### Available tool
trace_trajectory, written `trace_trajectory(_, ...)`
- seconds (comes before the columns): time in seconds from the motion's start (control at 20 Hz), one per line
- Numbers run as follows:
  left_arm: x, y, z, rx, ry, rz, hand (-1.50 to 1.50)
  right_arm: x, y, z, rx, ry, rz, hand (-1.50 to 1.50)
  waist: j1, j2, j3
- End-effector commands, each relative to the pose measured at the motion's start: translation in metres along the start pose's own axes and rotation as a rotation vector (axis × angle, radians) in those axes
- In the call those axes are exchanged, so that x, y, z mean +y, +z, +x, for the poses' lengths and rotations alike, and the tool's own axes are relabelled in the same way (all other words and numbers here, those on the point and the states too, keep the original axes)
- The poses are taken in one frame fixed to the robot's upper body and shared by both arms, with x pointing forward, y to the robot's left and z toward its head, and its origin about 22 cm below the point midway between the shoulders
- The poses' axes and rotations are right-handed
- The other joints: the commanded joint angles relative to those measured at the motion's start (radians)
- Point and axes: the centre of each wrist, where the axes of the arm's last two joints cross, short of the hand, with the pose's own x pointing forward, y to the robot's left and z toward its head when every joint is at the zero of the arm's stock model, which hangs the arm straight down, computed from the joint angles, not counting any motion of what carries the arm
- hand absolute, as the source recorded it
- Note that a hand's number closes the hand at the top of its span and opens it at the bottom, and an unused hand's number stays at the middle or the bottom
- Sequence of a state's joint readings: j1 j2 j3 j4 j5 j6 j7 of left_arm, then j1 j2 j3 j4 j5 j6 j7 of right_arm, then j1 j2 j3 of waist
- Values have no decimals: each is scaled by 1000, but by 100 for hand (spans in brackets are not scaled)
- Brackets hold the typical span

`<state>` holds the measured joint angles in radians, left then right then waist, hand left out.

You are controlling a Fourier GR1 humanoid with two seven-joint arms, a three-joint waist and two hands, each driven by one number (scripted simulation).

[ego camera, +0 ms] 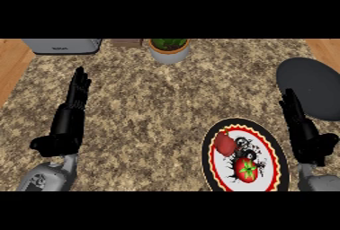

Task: Pick the tomato from the plate and place it in the pan

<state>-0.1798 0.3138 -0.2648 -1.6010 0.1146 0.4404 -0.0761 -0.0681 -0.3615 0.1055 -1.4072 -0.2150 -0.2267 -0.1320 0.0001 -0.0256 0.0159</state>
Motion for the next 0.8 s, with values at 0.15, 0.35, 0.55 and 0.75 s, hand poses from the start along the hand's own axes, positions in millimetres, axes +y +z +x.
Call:
trace_trajectory(0.15,16,-2,-7,131,-110,-157,0,-42,-18,2,210,20,37,-150,2,29,-15)
trace_trajectory(0.35,12,7,-13,205,-97,-255,0,-101,3,-9,253,795,85,150,28,55,-38)
trace_trajectory(0.55,38,1,-11,273,-77,-300,0,-24,38,-58,246,471,-196,-150,-6,25,-16)
trace_trajectory(0.75,33,6,6,289,-85,-297,0,-15,63,-49,279,482,-94,-150,-1,24,-16)
